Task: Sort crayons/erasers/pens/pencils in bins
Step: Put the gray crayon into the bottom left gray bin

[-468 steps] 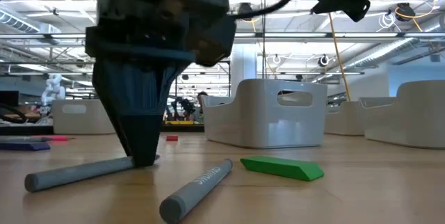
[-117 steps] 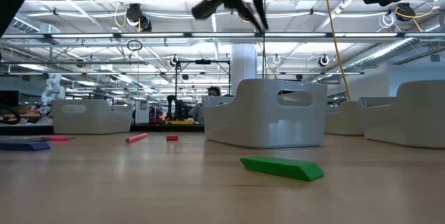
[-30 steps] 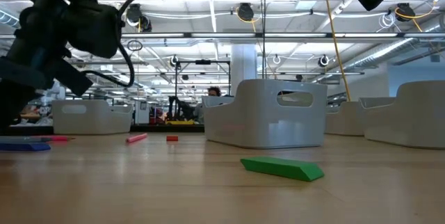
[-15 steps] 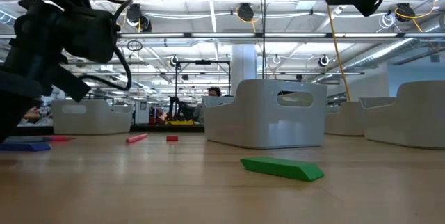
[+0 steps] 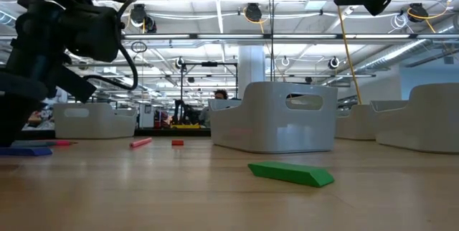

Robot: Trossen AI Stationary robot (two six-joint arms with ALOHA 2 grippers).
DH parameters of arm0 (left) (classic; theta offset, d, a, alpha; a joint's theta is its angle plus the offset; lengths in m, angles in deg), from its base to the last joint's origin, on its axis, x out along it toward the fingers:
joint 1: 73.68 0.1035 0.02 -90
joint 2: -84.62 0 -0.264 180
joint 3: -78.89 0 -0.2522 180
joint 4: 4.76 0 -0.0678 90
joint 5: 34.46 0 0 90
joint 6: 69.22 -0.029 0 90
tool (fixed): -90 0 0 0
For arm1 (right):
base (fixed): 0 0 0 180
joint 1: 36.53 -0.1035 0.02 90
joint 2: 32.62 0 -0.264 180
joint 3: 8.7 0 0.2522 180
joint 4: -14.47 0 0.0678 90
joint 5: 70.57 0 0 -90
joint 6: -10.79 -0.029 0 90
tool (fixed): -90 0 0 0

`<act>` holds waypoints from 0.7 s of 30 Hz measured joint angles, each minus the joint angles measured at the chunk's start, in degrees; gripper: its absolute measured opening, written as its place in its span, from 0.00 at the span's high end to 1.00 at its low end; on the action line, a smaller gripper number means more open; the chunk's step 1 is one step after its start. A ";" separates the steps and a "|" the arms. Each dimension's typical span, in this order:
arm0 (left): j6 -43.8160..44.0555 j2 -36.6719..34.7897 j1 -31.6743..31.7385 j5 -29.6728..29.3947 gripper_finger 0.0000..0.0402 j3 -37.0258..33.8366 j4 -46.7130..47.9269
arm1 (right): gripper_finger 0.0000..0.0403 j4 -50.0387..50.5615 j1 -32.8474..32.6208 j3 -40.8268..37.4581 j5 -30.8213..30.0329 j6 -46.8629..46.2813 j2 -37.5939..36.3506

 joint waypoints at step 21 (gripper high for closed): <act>0.21 0.21 0.14 -12.74 0.93 32.44 -11.68 | 0.47 3.83 5.51 0.00 -0.26 10.19 0.00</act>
